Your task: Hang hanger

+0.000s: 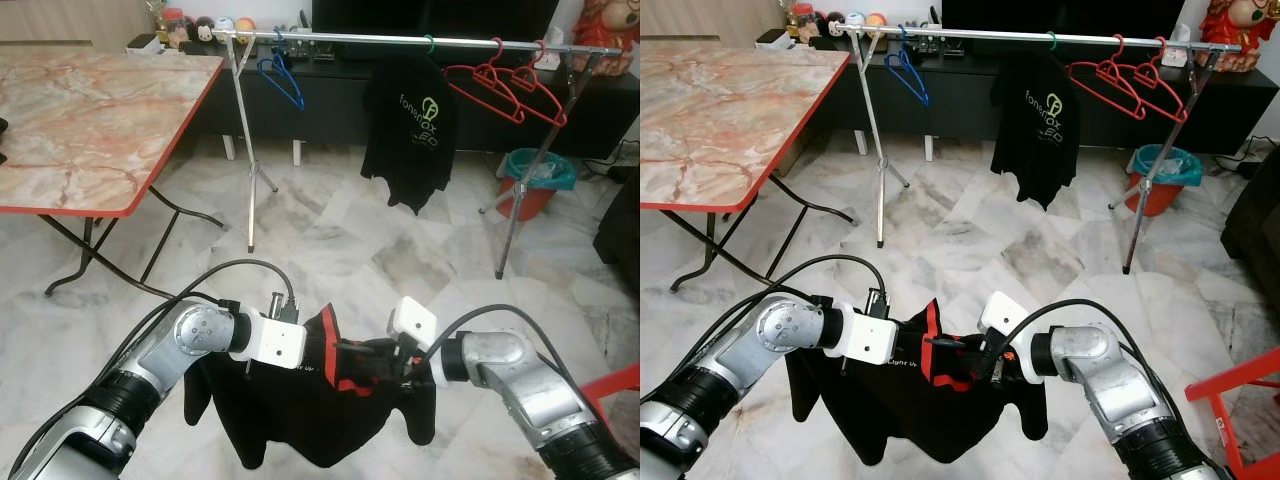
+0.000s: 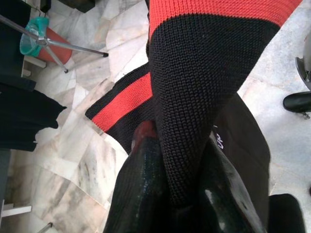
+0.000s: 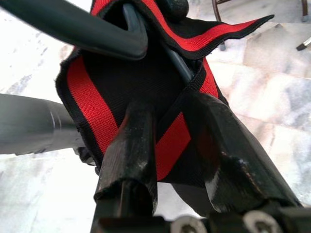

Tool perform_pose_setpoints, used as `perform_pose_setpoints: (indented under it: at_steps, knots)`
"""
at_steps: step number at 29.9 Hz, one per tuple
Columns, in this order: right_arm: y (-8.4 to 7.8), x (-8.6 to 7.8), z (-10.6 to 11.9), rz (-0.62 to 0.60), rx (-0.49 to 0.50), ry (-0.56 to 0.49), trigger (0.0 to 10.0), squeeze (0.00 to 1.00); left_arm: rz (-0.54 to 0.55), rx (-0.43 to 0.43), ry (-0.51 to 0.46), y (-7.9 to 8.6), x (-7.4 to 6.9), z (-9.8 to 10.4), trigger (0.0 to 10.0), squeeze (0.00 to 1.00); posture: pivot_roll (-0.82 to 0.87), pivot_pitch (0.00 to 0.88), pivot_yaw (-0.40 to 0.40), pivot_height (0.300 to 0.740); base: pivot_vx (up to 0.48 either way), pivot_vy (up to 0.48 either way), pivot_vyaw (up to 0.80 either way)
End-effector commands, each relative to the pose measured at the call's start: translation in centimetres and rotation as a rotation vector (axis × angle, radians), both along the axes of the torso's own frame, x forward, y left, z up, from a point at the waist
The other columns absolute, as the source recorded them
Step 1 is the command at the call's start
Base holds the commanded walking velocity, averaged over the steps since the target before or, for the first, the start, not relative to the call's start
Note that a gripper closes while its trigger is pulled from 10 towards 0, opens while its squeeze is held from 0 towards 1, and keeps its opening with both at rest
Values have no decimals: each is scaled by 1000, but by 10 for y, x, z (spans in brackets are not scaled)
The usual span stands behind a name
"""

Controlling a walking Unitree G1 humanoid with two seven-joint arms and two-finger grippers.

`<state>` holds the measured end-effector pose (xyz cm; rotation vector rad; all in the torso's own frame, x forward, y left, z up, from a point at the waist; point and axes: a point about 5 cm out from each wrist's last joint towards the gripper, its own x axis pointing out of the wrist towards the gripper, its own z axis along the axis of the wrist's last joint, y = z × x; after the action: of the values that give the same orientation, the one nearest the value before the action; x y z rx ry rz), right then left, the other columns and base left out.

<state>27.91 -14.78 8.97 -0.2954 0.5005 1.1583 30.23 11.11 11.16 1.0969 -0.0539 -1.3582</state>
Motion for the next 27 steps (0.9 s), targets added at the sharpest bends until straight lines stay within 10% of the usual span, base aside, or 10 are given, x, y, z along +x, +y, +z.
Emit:
perform_pose_setpoints:
  at_steps: [1, 3, 4, 24, 25, 27]
  knots:
    - [-1, 3, -1, -14, -38, -20, 10000, 0, -31, -27, -41, -8, 2, 11, 10000, 0, 2, 49, -25, 740, 0, 0, 0]
    - [-1, 3, -3, -14, -54, -19, 10000, 0, -31, -27, -40, -8, 2, 11, 10000, 0, 2, 49, -26, 740, 0, 0, 0]
    - [-2, 2, -4, -14, -60, -16, 10000, 1000, -30, -27, -40, -8, 2, 11, 10000, 0, 1, 49, -26, 740, 0, 0, 0]
    - [-12, 9, -6, -39, -253, -117, 10000, 1000, -24, -18, -33, -8, 2, 9, 10000, 0, -3, 51, -27, 740, 0, 0, 0]
    - [-15, 11, -8, -49, -298, -136, 10000, 0, -24, -17, -33, -8, 2, 9, 10000, 0, -3, 51, -27, 740, 0, 0, 0]
    - [-20, 15, -9, -74, -351, -171, 10000, 0, -24, -16, -34, -7, 1, 9, 10000, 0, -3, 51, -27, 740, 0, 0, 0]
